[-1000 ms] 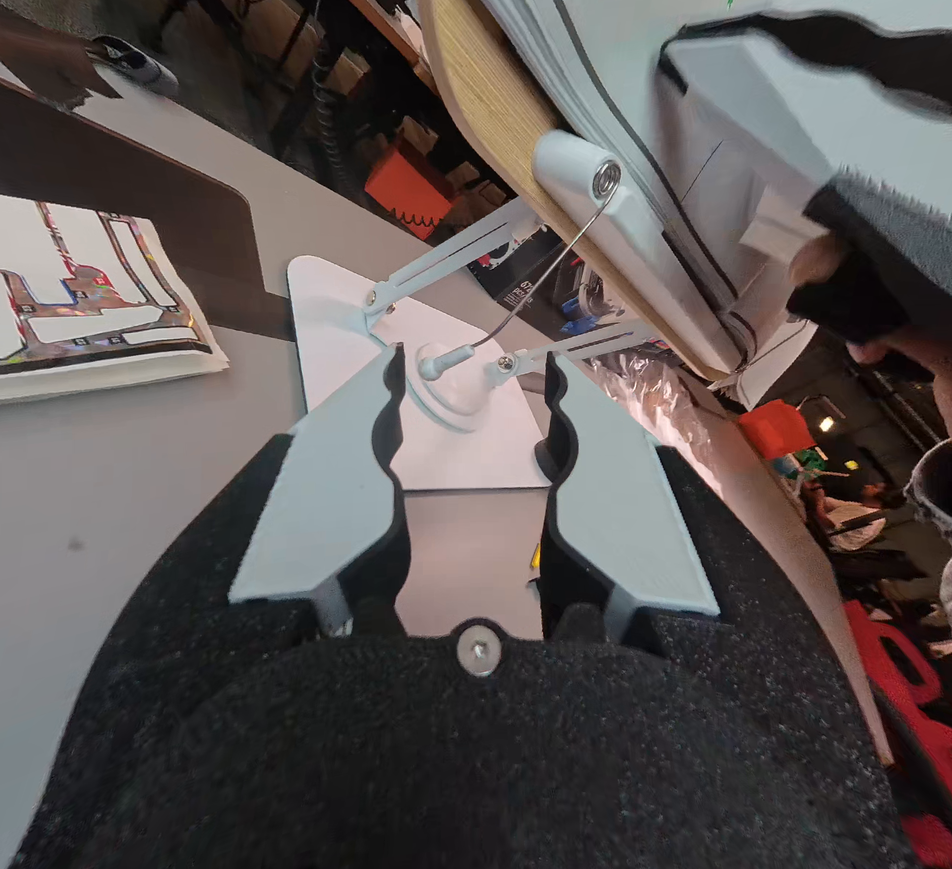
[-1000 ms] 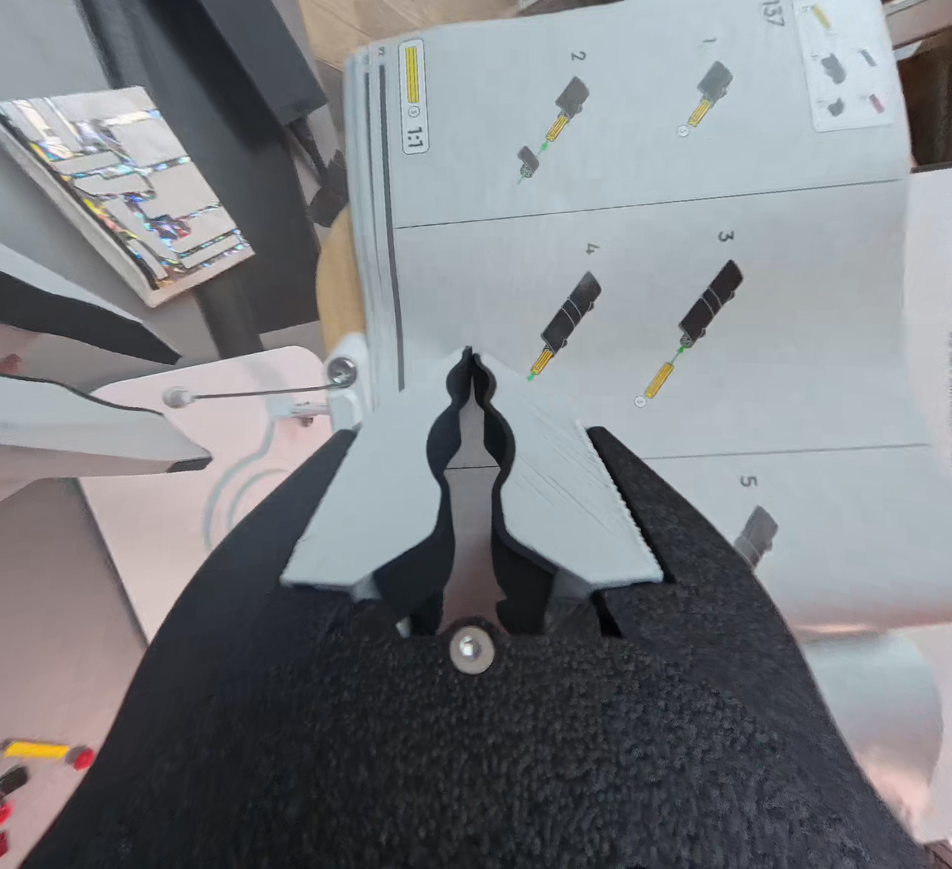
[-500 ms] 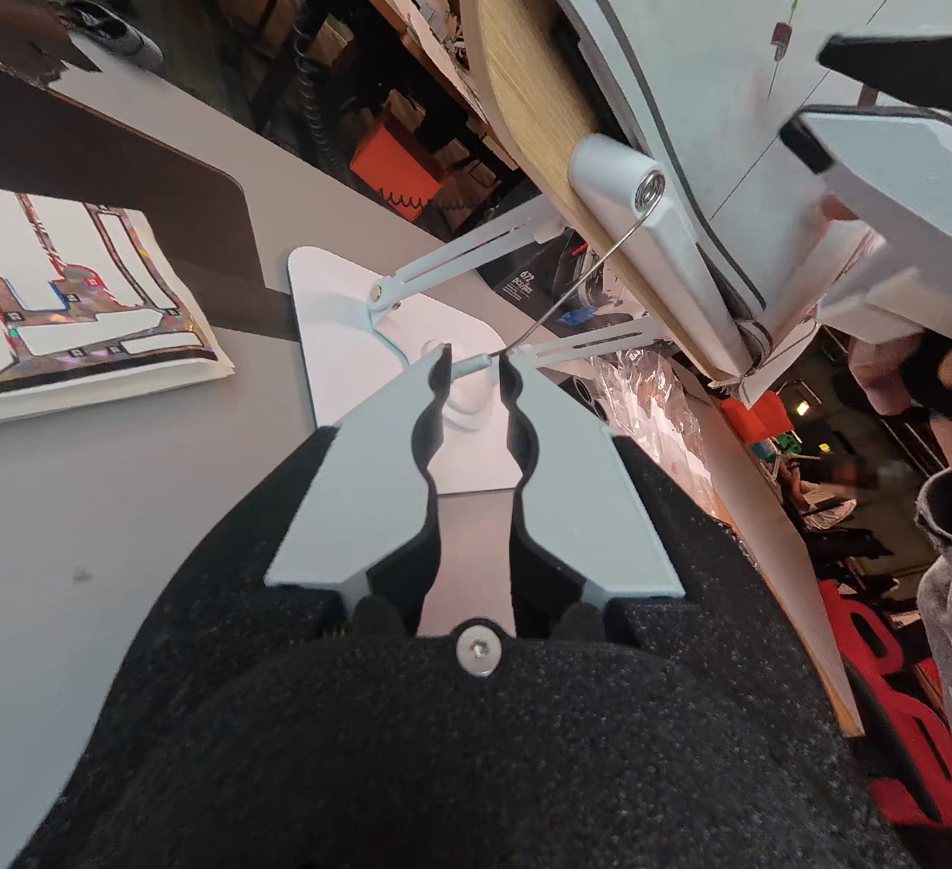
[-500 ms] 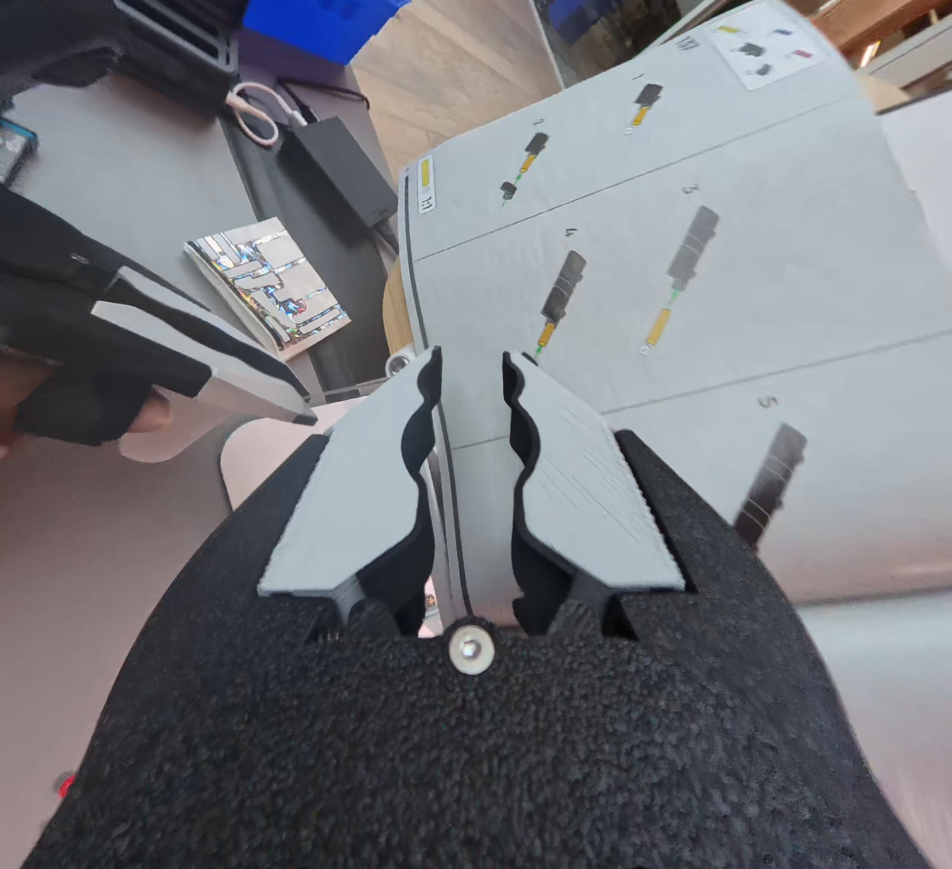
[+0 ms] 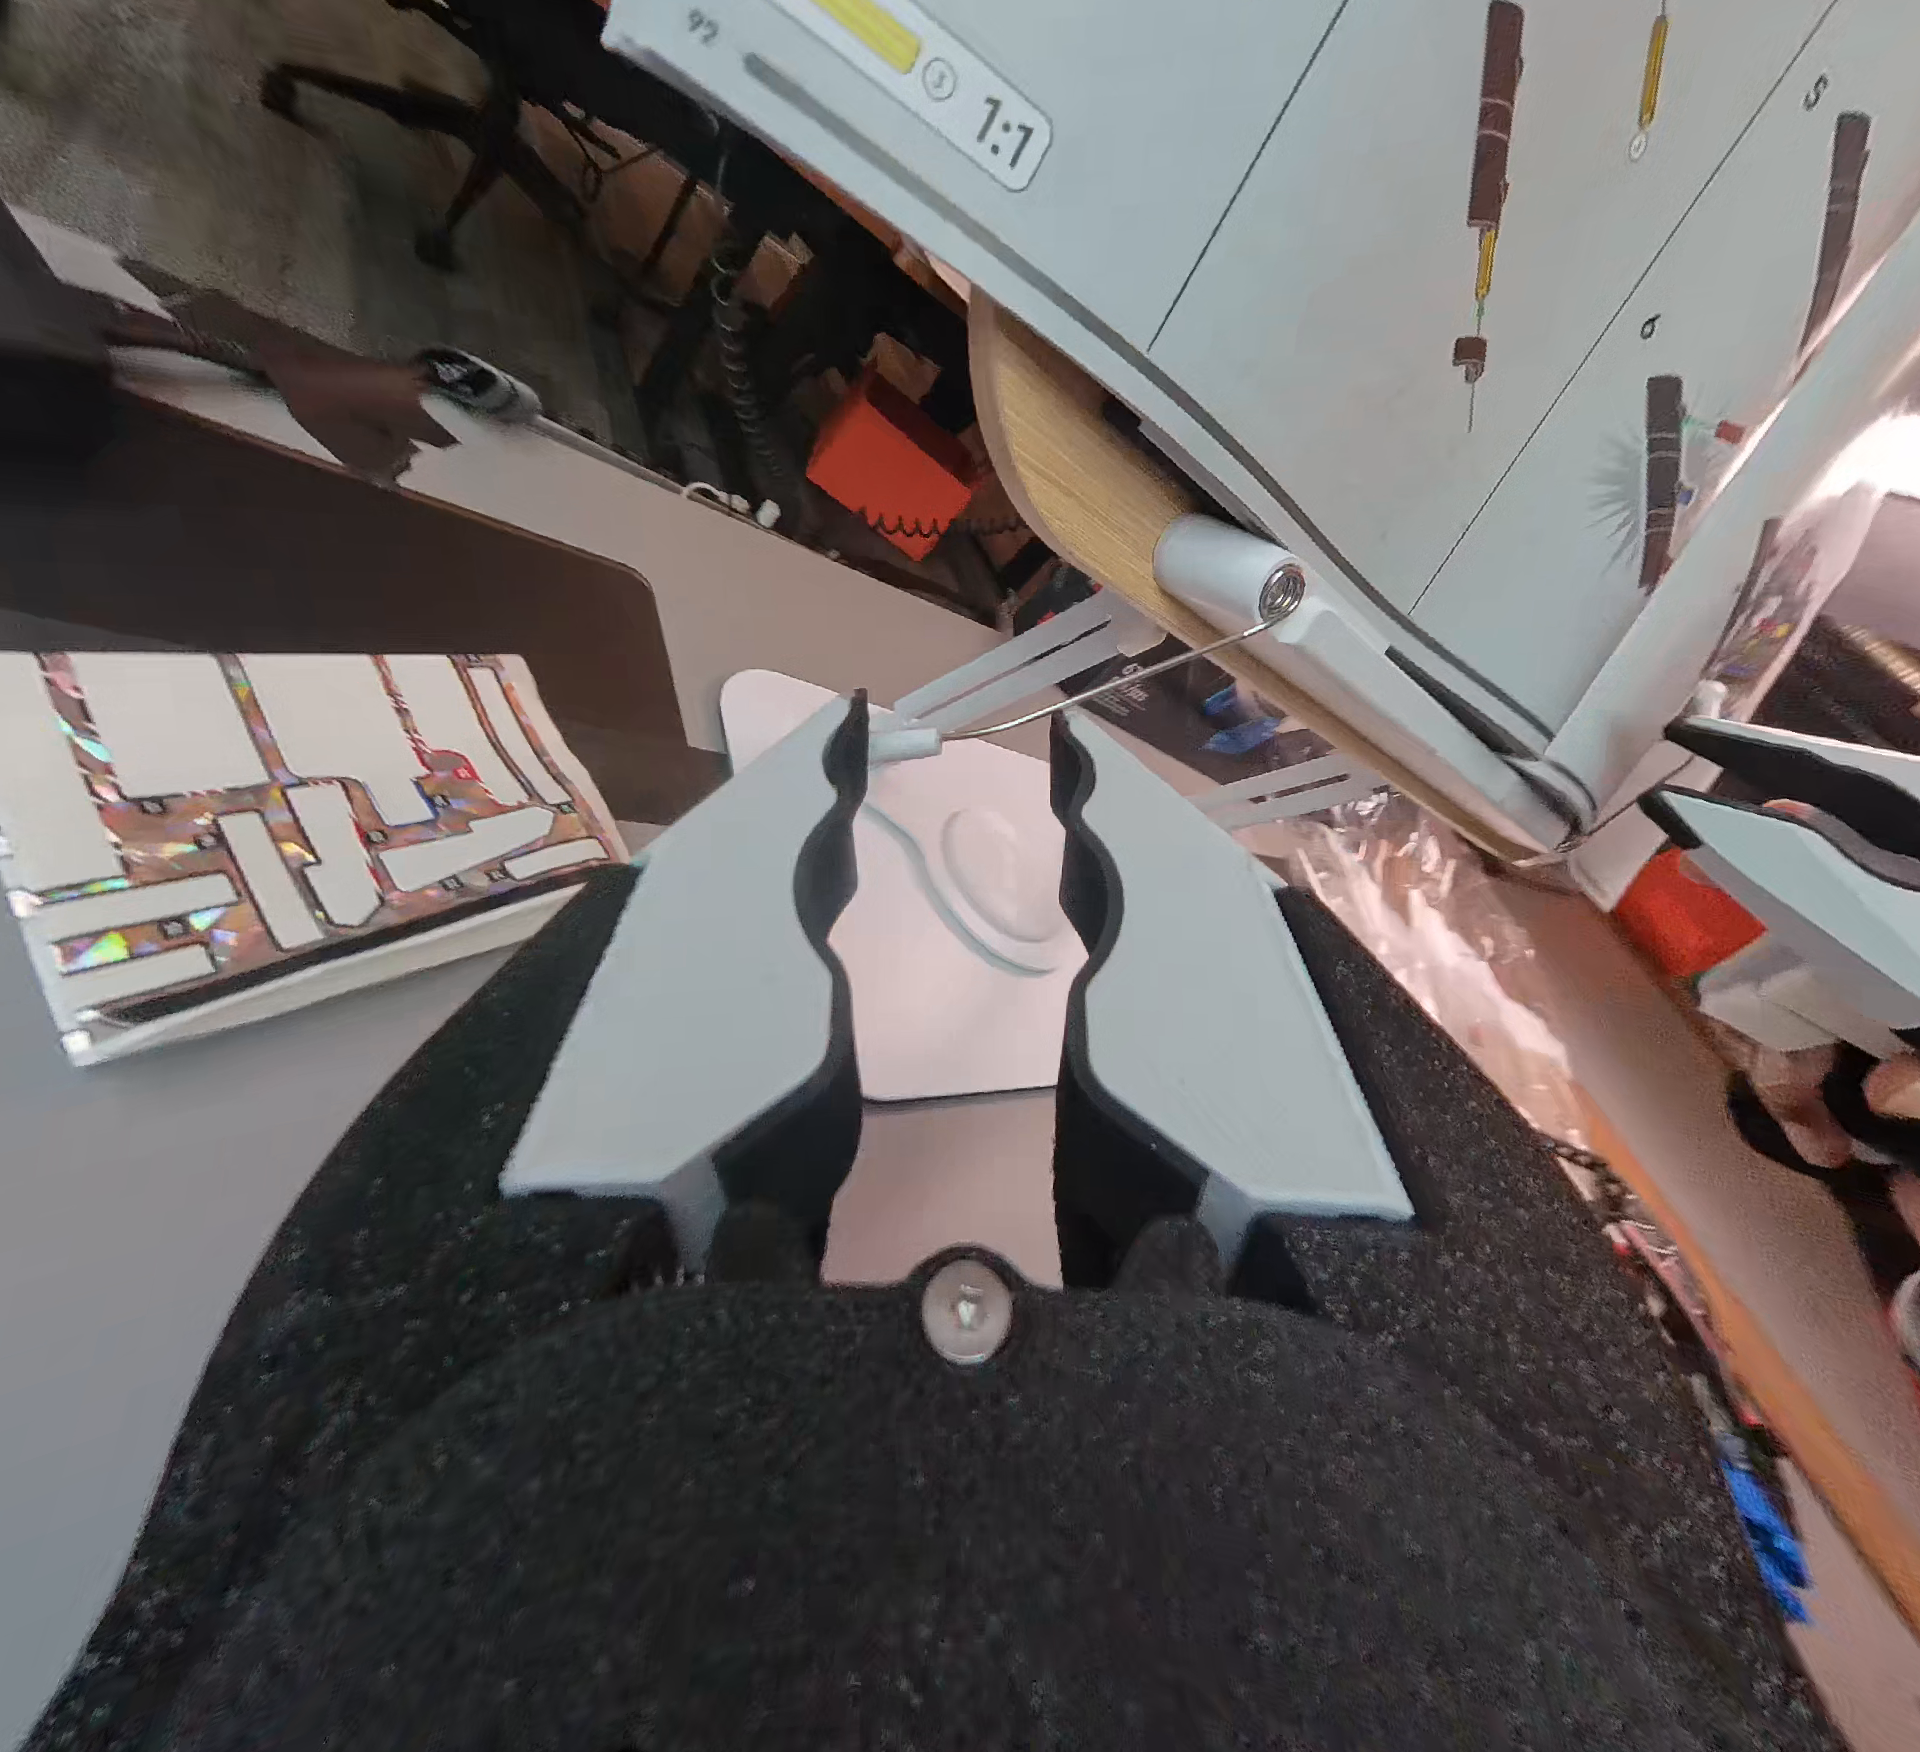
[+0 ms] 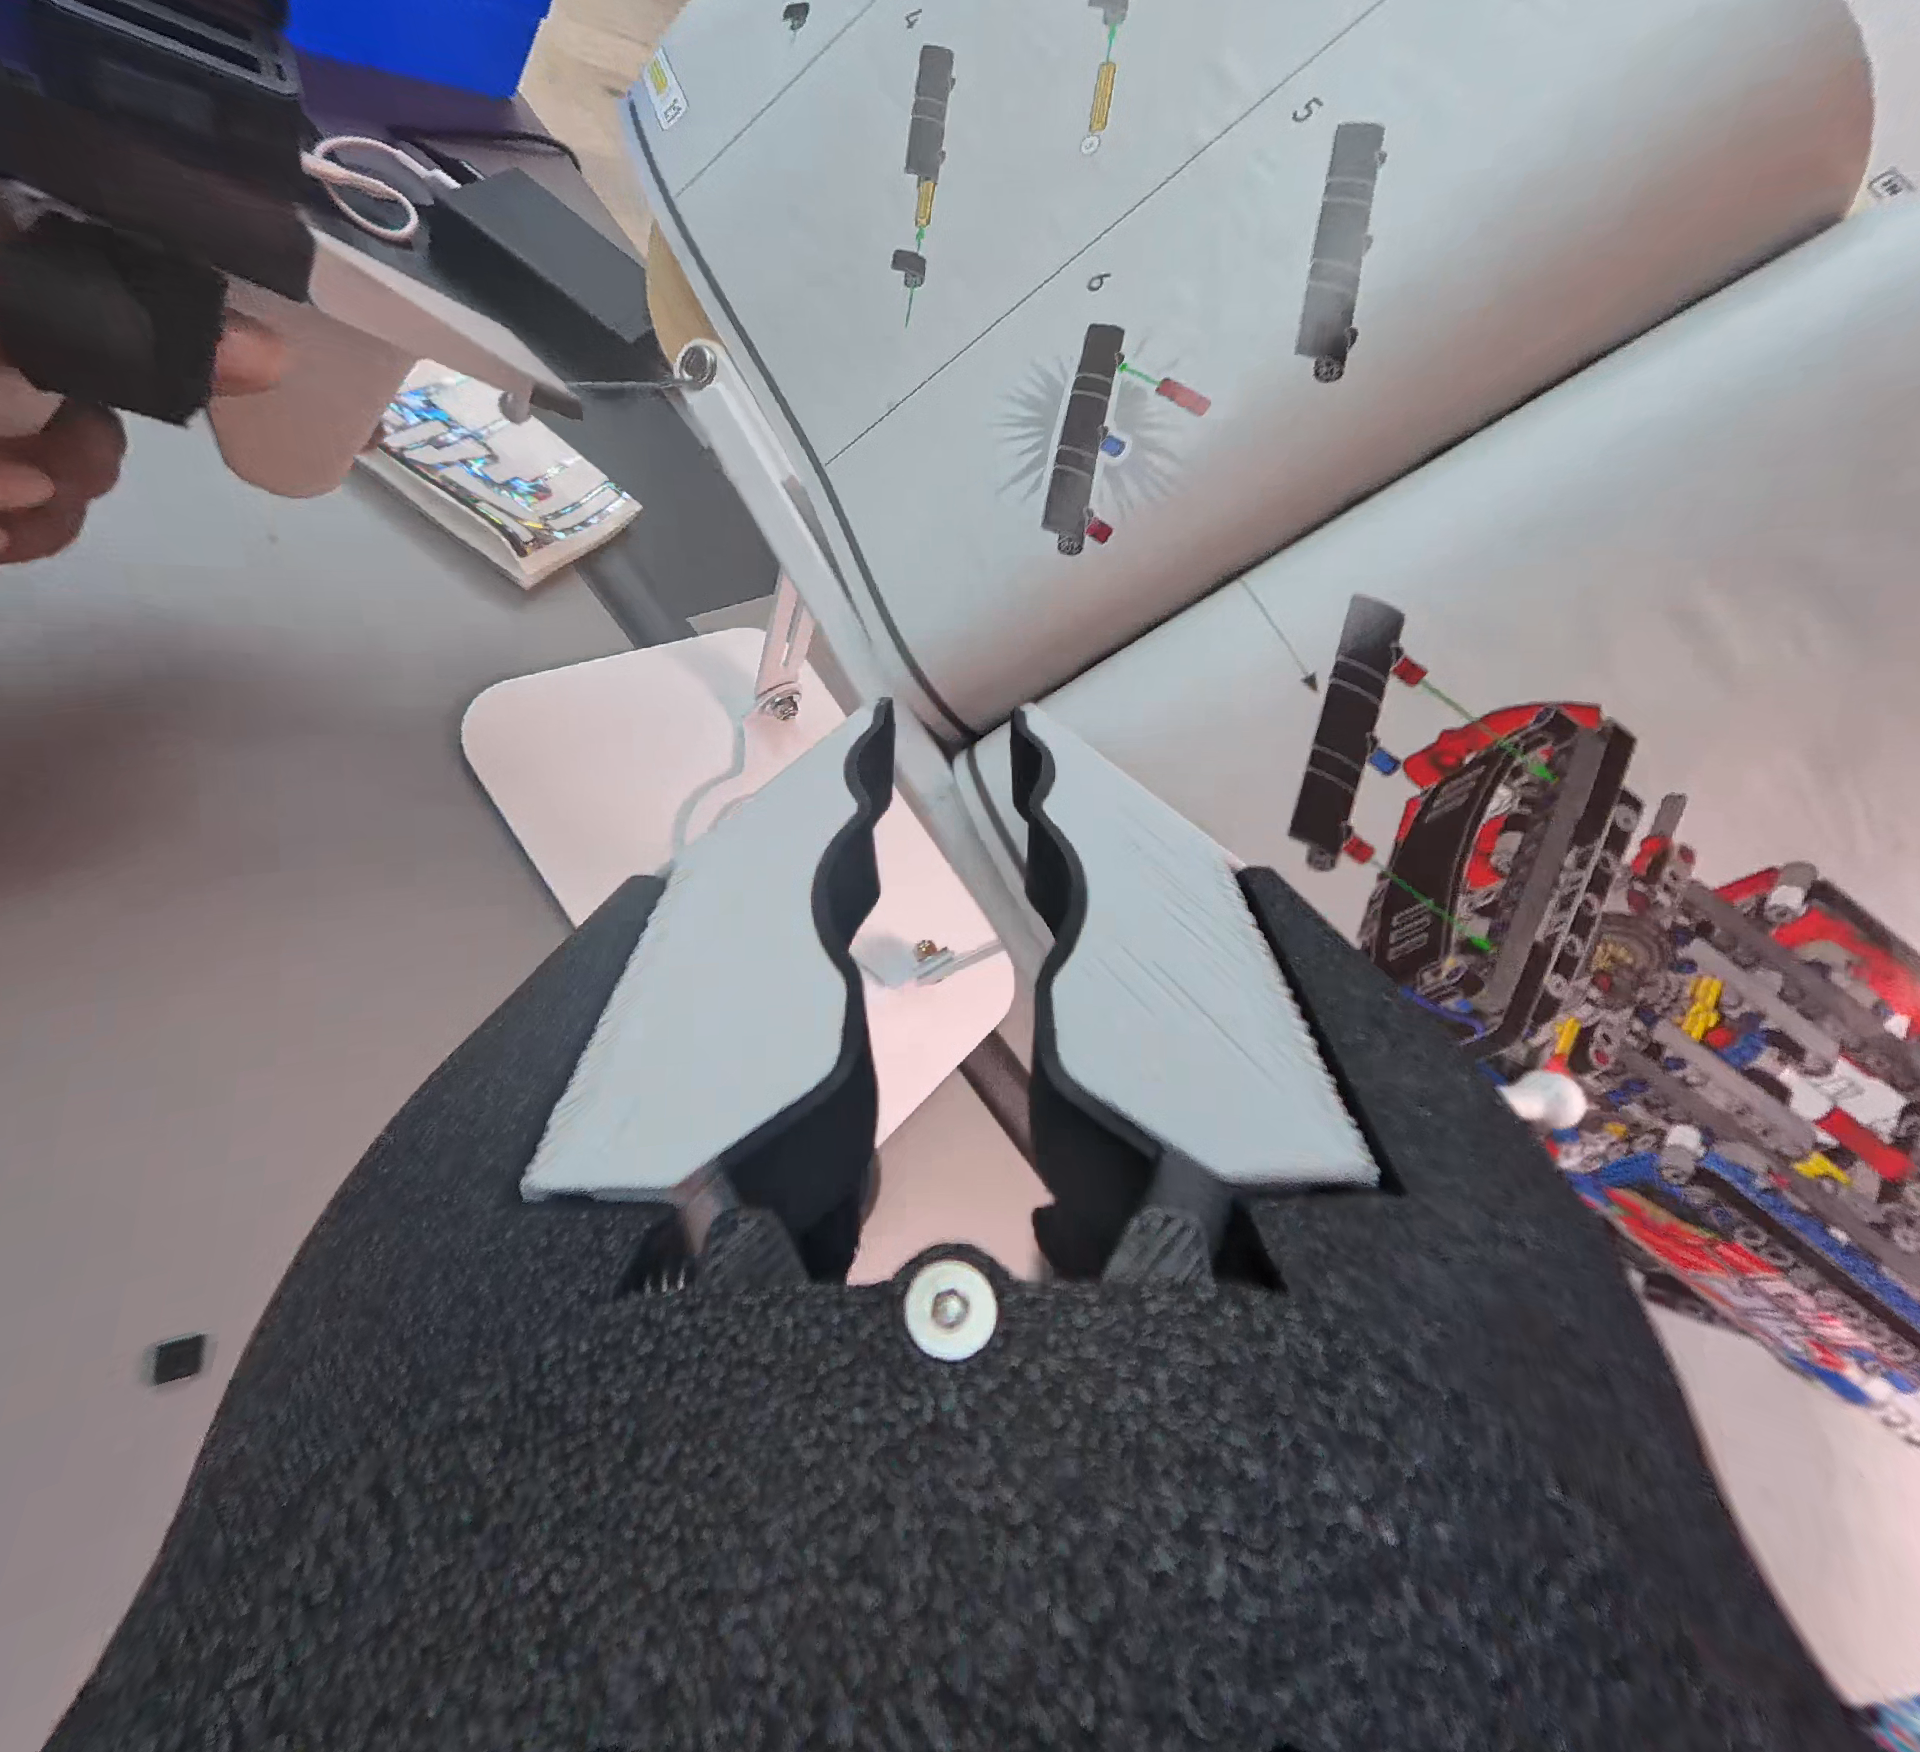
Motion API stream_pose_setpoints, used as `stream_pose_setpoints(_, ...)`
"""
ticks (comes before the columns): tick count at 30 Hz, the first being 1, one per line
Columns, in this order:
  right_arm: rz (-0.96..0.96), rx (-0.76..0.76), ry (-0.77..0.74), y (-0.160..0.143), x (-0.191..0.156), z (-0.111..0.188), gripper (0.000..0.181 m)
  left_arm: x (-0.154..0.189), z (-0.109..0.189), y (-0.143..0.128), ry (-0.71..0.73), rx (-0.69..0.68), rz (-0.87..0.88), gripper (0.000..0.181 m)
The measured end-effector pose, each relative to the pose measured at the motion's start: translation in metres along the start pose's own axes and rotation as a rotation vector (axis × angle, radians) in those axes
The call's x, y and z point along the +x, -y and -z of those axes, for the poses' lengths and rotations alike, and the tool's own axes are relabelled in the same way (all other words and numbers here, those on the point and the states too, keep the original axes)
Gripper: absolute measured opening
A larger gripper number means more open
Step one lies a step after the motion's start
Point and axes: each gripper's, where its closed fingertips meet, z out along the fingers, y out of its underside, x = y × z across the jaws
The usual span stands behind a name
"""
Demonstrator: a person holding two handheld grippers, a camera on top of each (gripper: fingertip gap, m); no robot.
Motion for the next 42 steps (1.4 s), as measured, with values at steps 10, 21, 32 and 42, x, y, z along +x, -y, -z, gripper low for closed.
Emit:
stream_pose_setpoints(10, -0.127, 0.068, 0.056, -0.018, -0.025, 0.026, 0.022, -0.035, 0.005, 0.005, 0.218, -0.004, -0.123, 0.035)
stream_pose_setpoints(21, -0.269, 0.104, 0.093, -0.029, -0.032, 0.041, 0.021, 0.007, 0.0, 0.037, -0.369, 0.165, 0.706, 0.018)
stream_pose_setpoints(32, -0.311, 0.092, 0.108, -0.045, -0.036, 0.047, 0.02, 0.032, 0.005, 0.047, -0.34, 0.228, 0.542, 0.013)
stream_pose_setpoints(42, -0.316, 0.11, 0.094, -0.045, -0.031, 0.054, 0.02, 0.035, 0.013, 0.048, -0.13, 0.376, 0.363, 0.0)
